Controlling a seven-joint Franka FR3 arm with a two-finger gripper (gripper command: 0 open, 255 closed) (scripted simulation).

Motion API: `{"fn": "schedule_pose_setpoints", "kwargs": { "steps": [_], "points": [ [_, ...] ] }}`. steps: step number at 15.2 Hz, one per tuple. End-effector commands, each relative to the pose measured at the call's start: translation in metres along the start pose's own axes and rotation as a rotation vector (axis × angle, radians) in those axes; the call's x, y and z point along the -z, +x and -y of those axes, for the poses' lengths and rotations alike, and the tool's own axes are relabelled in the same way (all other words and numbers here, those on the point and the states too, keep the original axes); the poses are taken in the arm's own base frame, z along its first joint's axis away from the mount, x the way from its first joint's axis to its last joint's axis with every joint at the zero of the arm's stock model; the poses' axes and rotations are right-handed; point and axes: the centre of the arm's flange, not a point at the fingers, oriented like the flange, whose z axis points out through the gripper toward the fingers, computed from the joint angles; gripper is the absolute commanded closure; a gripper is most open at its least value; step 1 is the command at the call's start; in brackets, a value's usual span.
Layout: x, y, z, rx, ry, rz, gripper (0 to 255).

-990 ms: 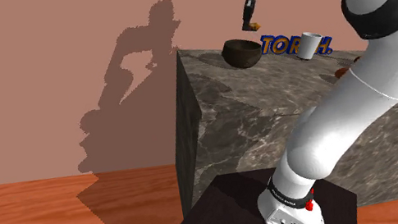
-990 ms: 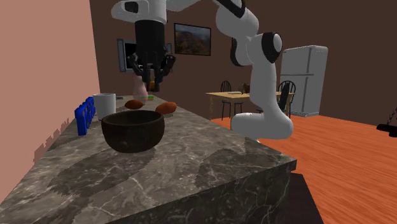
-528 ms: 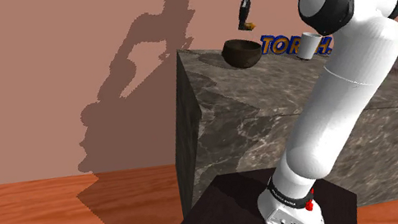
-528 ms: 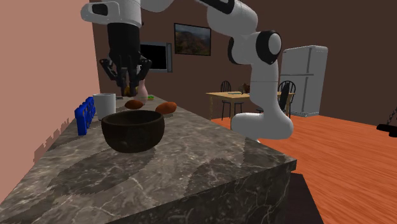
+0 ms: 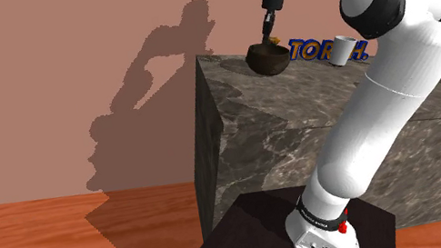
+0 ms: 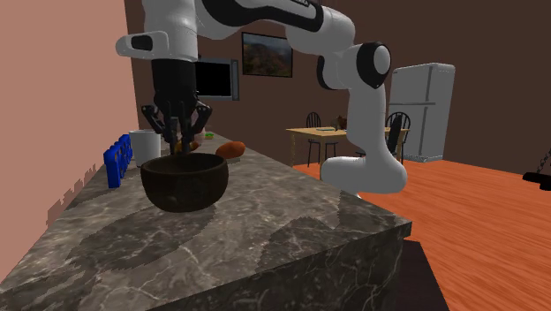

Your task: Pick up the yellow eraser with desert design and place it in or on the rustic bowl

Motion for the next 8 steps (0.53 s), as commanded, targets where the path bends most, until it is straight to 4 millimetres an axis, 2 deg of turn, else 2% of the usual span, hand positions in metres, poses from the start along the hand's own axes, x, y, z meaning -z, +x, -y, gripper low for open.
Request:
{"fn": "schedule_pose_setpoints", "kwargs": {
  "steps": [1, 8],
  "points": [
    [-0.0104, -0.0005, 0.0001, 0.0, 0.0, 0.0, 255],
    [-0.0145, -0.0006, 0.0001, 0.0, 0.0, 0.0, 255]
  ]
}}
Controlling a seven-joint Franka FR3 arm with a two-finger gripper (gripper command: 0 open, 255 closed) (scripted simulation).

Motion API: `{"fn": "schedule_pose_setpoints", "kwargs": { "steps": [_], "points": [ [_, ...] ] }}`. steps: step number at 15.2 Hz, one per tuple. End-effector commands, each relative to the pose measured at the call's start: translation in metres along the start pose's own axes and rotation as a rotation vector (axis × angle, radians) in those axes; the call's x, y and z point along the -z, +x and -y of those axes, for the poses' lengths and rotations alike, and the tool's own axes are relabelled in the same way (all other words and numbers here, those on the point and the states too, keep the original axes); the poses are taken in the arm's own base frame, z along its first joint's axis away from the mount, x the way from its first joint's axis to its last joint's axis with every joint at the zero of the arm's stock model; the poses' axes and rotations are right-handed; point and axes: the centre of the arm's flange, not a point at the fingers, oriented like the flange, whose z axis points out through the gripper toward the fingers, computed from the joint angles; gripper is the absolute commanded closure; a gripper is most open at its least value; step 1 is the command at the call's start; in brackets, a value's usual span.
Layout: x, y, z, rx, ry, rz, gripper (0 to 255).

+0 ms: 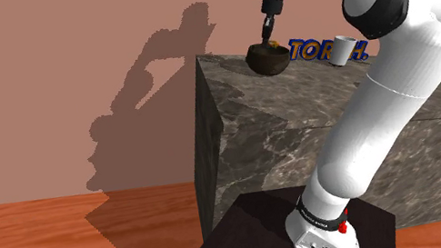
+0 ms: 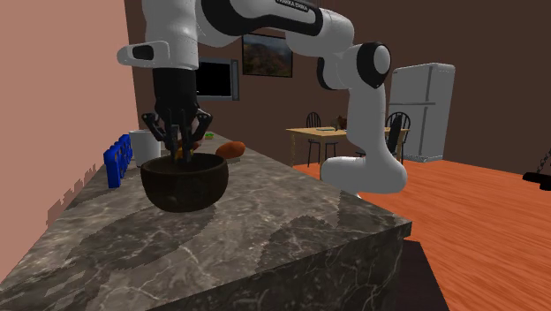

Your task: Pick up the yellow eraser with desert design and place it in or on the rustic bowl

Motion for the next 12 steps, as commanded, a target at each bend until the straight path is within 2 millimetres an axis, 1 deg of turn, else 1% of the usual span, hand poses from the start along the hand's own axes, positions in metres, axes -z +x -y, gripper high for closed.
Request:
{"fn": "schedule_pose_setpoints", "kwargs": {
  "steps": [1, 2, 3, 8, 11, 12],
  "points": [
    [0.0, 0.0, 0.0, 0.0, 0.0, 0.0, 255],
    [0.0, 0.0, 0.0, 0.0, 0.0, 0.0, 255],
    [0.0, 0.0, 0.0, 0.0, 0.0, 0.0, 0],
    [0.0, 0.0, 0.0, 0.0, 0.0, 0.0, 0],
    [0.04, 0.0, 0.0, 0.0, 0.0, 0.0, 0],
    [0.05, 0.0, 0.0, 0.0, 0.0, 0.0, 0]
  ]
}}
